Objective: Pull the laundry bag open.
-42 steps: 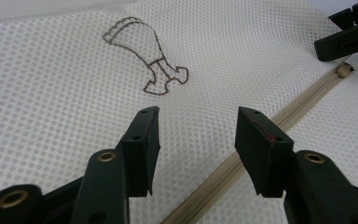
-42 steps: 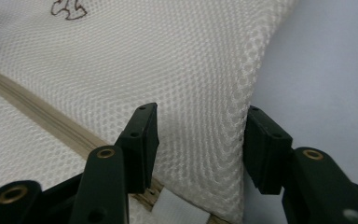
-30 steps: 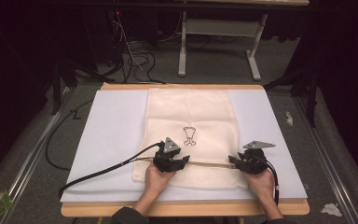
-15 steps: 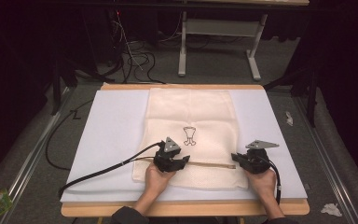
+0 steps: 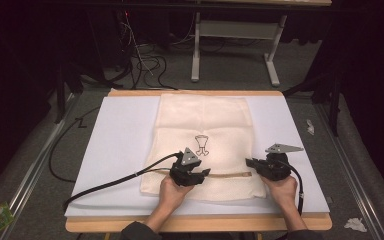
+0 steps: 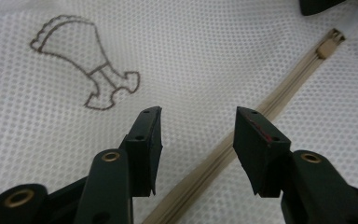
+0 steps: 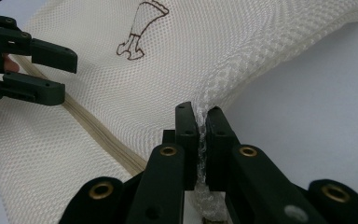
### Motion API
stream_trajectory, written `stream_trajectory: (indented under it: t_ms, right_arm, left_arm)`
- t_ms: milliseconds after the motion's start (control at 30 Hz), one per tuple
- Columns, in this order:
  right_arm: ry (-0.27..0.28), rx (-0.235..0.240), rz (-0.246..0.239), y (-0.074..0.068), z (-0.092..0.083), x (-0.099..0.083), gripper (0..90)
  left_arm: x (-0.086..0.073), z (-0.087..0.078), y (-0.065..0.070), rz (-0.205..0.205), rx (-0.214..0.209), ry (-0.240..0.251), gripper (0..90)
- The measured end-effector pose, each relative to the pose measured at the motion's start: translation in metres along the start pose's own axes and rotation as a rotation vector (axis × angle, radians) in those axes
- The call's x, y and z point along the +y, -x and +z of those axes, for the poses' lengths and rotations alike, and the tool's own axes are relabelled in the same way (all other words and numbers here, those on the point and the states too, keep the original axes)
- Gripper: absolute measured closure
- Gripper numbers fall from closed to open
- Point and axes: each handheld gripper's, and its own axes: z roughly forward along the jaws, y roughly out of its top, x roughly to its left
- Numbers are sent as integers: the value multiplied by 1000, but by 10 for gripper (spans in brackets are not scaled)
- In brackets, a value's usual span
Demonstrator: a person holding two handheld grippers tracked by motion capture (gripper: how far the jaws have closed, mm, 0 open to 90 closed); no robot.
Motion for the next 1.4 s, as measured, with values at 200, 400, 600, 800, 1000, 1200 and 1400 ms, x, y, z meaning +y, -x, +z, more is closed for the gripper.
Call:
stream_trajectory:
  t_ms: [200, 400, 600, 800, 1000, 1200, 1400]
  right_arm:
    - [12, 21, 7, -2, 0, 3, 875]
    - [19, 29, 1, -5, 1, 8, 876]
    - [24, 44, -1, -8, 5, 11, 876]
    - [24, 49, 2, -10, 6, 11, 876]
    - [21, 53, -3, -9, 6, 10, 875]
    - [25, 59, 9, -6, 5, 7, 876]
    - [29, 63, 20, -5, 5, 6, 876]
  left_arm:
    - [7, 7, 10, 17, -29, 4, 523]
    - [9, 8, 12, -7, -55, 17, 527]
    - [12, 9, 19, 27, -72, 3, 562]
    - [19, 17, 30, 43, -109, 6, 569]
    - [23, 24, 41, 56, -121, 0, 545]
    - [28, 31, 48, 68, -134, -11, 532]
    - [25, 37, 49, 48, -147, -26, 547]
